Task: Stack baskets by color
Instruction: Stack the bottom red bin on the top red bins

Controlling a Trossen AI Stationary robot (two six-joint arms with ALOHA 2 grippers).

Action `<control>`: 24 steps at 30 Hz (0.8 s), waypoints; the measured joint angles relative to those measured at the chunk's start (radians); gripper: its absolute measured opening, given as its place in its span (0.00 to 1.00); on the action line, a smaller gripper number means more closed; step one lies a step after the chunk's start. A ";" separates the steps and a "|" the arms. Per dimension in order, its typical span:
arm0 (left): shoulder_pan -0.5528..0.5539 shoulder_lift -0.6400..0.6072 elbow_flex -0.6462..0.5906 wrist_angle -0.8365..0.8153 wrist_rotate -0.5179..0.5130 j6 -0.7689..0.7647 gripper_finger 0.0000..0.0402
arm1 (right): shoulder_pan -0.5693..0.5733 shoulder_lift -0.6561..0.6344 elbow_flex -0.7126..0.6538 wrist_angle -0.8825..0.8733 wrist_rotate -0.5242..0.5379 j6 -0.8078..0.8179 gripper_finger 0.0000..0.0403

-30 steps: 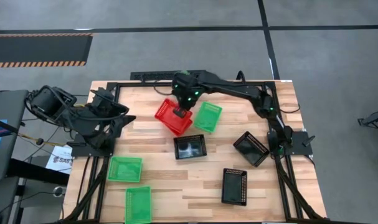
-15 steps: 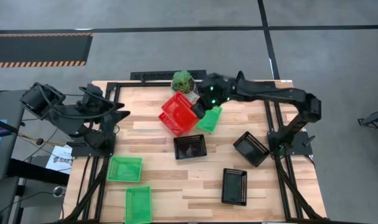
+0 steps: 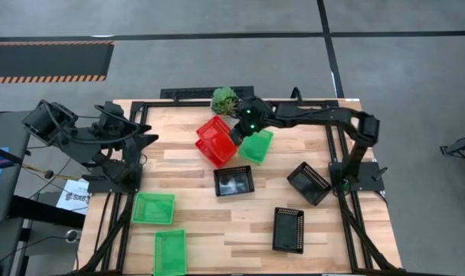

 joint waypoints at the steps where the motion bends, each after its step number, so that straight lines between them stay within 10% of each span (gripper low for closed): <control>1: 0.000 0.000 0.000 0.000 0.000 0.000 0.61 | 0.000 0.015 0.004 -0.013 -0.002 -0.007 0.02; 24: 0.001 0.000 0.000 -0.006 0.000 0.002 0.61 | -0.011 0.125 0.022 -0.002 -0.007 -0.098 0.30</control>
